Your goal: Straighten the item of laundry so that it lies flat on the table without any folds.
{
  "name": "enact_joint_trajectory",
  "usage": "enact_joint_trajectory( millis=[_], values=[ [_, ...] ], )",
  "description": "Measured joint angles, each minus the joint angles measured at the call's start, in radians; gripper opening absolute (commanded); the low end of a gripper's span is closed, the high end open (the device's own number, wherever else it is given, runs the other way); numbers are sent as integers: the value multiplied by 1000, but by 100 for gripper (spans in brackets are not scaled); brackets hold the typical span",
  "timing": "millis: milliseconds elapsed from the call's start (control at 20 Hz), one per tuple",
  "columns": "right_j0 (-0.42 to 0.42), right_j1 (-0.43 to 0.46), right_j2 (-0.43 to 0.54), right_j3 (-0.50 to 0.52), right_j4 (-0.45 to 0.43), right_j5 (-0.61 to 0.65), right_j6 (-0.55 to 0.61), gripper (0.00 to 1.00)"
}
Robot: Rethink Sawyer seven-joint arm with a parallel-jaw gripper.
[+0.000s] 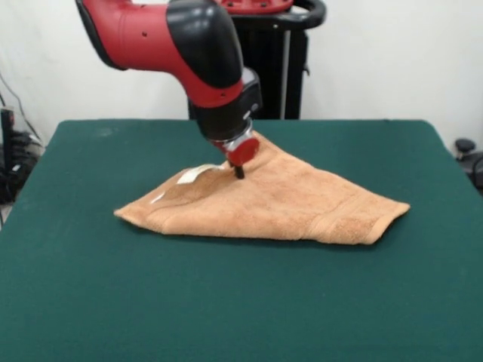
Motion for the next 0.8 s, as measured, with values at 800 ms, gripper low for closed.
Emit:
enact_joint_trajectory(
  millis=[800],
  values=[
    [16,112,103,261,80,-88,0,0]
  ],
)
